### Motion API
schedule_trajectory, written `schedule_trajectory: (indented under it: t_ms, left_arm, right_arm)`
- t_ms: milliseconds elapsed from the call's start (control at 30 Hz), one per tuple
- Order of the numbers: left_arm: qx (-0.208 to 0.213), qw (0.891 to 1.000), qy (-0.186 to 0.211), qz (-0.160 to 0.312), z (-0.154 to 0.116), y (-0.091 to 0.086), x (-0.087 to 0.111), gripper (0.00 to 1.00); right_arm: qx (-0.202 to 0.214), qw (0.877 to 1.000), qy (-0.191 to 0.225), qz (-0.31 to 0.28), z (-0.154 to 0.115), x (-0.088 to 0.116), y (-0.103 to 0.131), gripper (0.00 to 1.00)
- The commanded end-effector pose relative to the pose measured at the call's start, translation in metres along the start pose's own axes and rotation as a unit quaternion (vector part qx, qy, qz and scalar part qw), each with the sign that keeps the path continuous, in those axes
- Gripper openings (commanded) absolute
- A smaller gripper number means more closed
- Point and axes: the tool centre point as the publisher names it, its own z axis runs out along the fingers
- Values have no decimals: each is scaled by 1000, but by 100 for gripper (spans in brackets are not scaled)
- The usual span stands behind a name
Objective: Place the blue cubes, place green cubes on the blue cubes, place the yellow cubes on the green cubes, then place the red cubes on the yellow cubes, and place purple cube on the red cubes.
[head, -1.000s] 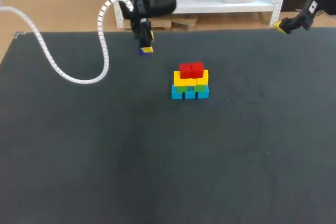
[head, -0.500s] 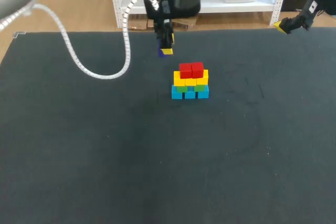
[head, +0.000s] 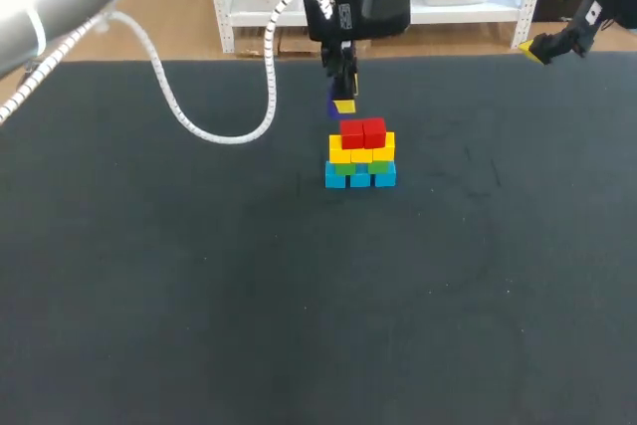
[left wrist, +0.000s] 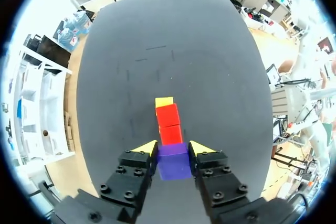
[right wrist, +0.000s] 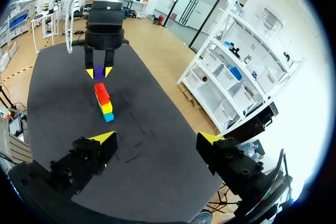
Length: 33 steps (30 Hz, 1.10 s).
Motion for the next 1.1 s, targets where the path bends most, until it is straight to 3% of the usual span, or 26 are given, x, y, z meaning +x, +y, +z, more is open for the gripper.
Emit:
schedule_trajectory:
  t_ms: [33, 500, 1100]
  left_arm:
    - [22, 1000, -5, -4, 1, 5, -2, 0]
    - [25, 1000, -7, 10, 18, 2, -26, 0]
    - [19, 1000, 7, 10, 26, 9, -33, 0]
  right_arm:
    - [4, 1000, 0, 1, 1, 0, 1, 100]
    - [4, 1000, 0, 1, 1, 0, 1, 100]
    - [4, 1000, 0, 1, 1, 0, 1, 100]
